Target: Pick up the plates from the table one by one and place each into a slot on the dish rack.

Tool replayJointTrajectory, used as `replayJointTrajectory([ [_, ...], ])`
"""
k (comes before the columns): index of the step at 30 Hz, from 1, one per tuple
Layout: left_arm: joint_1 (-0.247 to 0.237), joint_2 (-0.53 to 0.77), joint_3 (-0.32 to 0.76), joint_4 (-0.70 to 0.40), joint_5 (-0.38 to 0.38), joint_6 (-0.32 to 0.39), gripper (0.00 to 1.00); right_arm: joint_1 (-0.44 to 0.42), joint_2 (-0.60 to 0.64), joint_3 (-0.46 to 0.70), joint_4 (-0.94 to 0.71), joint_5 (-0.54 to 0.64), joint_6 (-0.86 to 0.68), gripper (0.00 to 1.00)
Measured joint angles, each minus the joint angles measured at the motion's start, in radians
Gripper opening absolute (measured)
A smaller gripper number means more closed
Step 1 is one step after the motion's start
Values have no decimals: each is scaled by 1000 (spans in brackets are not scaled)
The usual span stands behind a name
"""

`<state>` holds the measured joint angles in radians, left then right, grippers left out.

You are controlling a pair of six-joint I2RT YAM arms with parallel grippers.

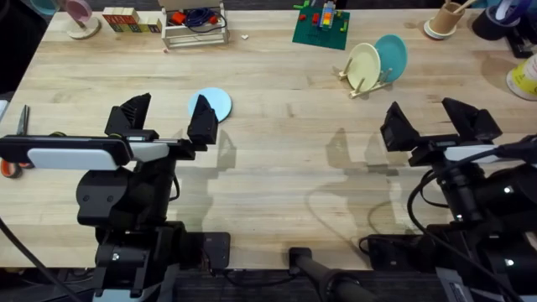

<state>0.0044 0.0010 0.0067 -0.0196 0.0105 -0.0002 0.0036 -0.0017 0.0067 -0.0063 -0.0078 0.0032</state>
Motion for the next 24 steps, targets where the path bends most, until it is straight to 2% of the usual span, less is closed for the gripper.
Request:
replayJointTrajectory([
  [24, 0, 0, 0, -2, 10, 0, 993, 0, 0, 0, -2, 0, 0, 994],
])
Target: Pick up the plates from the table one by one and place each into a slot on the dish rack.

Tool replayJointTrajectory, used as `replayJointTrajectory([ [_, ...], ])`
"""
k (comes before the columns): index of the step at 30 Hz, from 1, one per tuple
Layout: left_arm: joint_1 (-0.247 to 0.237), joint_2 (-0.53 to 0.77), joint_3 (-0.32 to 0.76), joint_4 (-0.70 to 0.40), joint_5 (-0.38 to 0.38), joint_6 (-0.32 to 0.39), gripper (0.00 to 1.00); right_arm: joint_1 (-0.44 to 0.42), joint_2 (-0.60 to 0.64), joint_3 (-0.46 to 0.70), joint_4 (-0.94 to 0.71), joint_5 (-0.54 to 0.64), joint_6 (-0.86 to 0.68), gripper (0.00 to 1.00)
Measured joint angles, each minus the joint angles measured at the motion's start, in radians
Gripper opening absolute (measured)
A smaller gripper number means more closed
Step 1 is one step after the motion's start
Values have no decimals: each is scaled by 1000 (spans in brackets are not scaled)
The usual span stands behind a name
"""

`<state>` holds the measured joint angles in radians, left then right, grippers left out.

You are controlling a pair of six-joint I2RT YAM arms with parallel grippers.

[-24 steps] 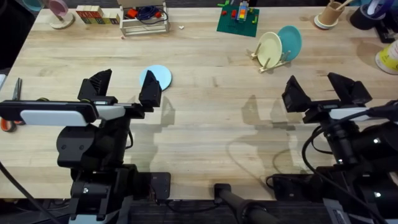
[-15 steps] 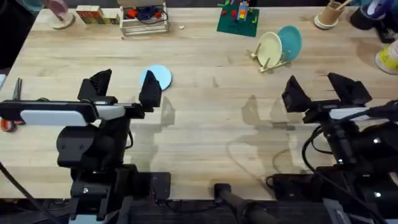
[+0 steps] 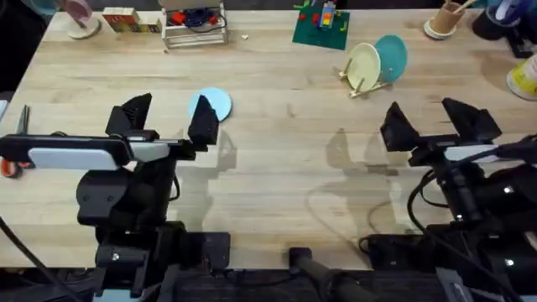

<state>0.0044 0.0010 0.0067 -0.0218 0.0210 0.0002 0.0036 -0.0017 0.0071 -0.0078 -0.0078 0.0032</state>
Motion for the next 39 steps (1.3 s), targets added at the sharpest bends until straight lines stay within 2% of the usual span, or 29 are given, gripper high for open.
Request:
replayJointTrajectory([
  [8, 0, 0, 2, 123, 32, 0, 993, 0, 1, 7, 100, -25, 23, 994],
  [11, 0, 0, 23, 62, 39, 0, 993, 0, 1, 46, 72, -44, 26, 994],
  [14, 0, 0, 97, -33, 43, 0, 993, 0, 2, 132, 4, -53, 27, 995],
  [20, 0, 1, 359, -276, 43, 0, 992, 0, 6, 386, -211, -65, 27, 994],
  [24, 0, 33, 541, -406, 43, 0, 993, 0, 72, 576, -357, -68, 27, 993],
  [30, 0, 195, 842, -643, 43, 0, 992, 0, 266, 837, -516, -100, 27, 995],
  [39, 0, 532, 1288, -1015, 43, 0, 993, 0, 640, 1223, -878, -116, 27, 992],
])
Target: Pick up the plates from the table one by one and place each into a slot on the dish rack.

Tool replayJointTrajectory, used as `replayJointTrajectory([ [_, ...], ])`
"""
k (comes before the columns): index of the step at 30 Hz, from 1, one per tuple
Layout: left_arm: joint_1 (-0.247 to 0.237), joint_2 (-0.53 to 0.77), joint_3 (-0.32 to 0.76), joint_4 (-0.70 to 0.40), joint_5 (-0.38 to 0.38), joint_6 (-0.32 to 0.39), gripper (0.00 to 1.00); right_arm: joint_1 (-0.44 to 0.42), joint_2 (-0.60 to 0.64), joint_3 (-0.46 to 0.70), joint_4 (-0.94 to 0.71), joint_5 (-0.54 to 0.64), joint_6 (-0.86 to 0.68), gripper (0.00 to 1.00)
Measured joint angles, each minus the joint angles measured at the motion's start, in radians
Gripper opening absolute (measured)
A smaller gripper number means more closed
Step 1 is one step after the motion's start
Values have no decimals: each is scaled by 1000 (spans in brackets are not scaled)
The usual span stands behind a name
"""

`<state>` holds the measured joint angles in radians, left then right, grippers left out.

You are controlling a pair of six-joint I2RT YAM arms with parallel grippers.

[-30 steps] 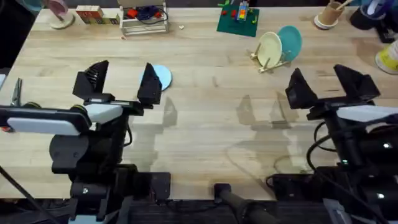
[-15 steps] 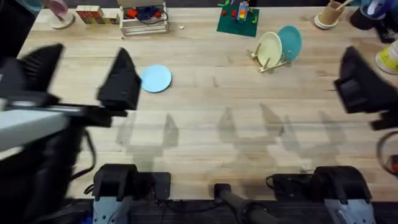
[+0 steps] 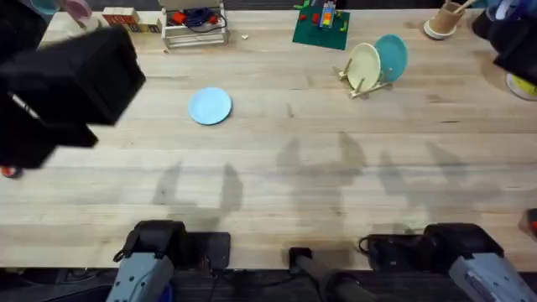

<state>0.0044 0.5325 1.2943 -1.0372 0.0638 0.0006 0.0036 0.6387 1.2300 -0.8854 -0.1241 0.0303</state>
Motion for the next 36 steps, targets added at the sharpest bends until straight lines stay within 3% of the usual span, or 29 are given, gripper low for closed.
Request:
replayJointTrajectory([
  [8, 0, 278, 251, -250, 24, 0, 993, 0, 279, 257, -282, -4, -5, 993],
  [17, 0, 532, 379, -400, 78, 0, 993, 0, 503, 404, -428, -4, -5, 993],
  [23, 0, 618, 381, -404, 88, 23, 994, 0, 546, 407, -424, -4, -9, 995],
  [36, 0, 672, 382, -418, 97, 30, 994, 0, 546, 411, -424, -4, -10, 995],
])
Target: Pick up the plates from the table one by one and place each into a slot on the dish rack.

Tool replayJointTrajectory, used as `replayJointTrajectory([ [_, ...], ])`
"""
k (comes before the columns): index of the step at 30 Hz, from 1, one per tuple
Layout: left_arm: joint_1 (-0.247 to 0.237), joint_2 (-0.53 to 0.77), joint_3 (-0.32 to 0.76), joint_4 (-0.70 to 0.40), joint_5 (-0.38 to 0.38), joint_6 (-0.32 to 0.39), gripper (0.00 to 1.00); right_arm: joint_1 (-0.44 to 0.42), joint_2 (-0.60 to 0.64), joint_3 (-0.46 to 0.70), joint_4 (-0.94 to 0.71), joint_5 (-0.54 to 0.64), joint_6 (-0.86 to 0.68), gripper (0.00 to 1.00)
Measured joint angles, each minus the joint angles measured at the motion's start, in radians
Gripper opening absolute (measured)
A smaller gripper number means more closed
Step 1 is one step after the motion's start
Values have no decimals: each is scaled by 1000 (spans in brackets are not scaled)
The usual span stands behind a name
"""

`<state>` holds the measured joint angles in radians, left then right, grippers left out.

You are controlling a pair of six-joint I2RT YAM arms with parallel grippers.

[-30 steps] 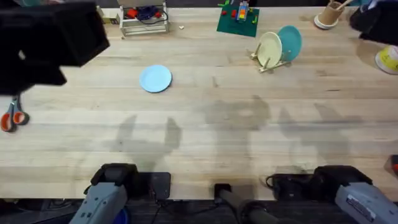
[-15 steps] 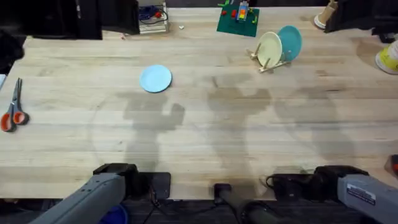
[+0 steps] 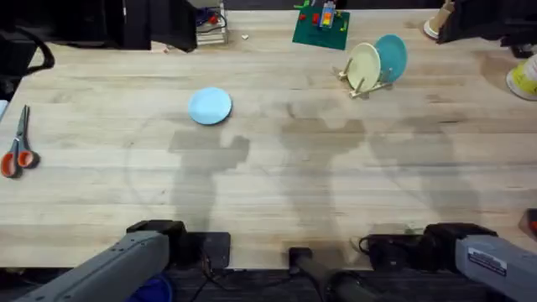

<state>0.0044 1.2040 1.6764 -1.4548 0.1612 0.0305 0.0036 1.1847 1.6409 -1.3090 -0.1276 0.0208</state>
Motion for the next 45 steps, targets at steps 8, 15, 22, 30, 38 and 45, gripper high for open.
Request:
replayJointTrajectory([
  [8, 0, 11, 0, 0, 1, 0, 264, 0, 0, 0, 0, 0, 0, 995],
  [15, 0, 12, 0, 0, 2, -56, 42, 0, 0, 0, 0, 0, 0, 995],
  [22, 0, 12, 0, 12, 5, -85, 42, 0, 0, 0, 0, 0, 0, 995],
  [30, 3, 26, 1, 14, 37, -92, 42, 0, 0, 0, 0, 0, 0, 995],
  [38, 59, 147, 6, -5, 242, -67, 42, 0, 0, 0, 0, 0, -3, 995],
  [45, 137, 194, 6, 0, 403, 11, 42, 0, 0, 0, 0, 0, -3, 995],
])
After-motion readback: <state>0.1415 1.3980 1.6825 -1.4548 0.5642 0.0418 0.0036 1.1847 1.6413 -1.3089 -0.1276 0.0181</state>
